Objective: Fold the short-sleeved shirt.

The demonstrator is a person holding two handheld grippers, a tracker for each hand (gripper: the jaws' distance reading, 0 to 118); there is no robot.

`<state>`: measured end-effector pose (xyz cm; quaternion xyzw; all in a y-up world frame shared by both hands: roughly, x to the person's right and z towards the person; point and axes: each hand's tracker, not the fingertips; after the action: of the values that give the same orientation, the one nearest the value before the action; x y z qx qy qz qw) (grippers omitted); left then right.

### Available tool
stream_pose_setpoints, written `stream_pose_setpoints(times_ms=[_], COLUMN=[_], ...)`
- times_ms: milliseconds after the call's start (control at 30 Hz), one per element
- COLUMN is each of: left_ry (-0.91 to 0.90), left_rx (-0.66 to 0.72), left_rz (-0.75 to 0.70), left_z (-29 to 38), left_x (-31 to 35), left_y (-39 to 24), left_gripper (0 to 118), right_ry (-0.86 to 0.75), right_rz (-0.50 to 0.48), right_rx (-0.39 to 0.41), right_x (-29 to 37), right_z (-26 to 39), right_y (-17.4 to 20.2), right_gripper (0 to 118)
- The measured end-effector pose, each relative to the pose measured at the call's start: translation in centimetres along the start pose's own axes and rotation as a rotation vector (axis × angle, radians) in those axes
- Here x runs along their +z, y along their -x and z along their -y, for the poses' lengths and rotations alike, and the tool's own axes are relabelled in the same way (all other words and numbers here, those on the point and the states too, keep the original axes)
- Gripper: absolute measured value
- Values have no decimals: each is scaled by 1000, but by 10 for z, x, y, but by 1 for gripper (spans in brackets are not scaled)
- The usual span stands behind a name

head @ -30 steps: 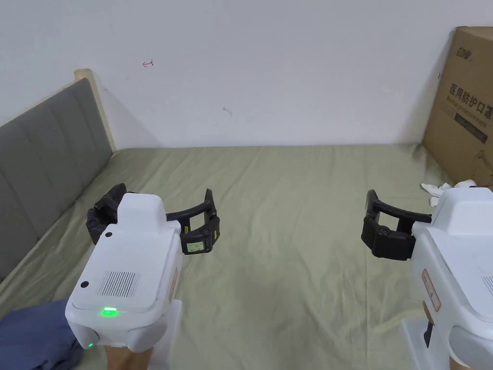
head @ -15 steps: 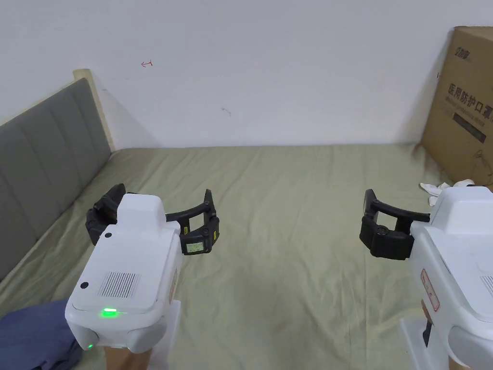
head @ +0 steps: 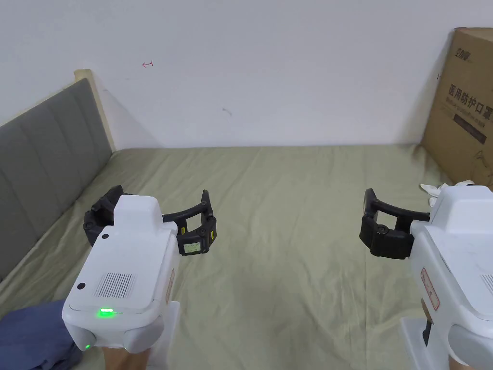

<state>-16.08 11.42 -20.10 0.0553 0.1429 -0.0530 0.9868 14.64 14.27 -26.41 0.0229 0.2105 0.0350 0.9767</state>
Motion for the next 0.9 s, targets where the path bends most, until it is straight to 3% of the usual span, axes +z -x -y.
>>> stream_pose_setpoints(times_ms=[900], left_ry=[-2], left_rx=[-12], left_rz=[-14], left_z=[2], left_x=[2], left_y=[5], left_gripper=[118], right_ry=[10], right_rz=[-3], right_rx=[4], right_x=[0], right_z=[3], right_y=[0], right_gripper=[118])
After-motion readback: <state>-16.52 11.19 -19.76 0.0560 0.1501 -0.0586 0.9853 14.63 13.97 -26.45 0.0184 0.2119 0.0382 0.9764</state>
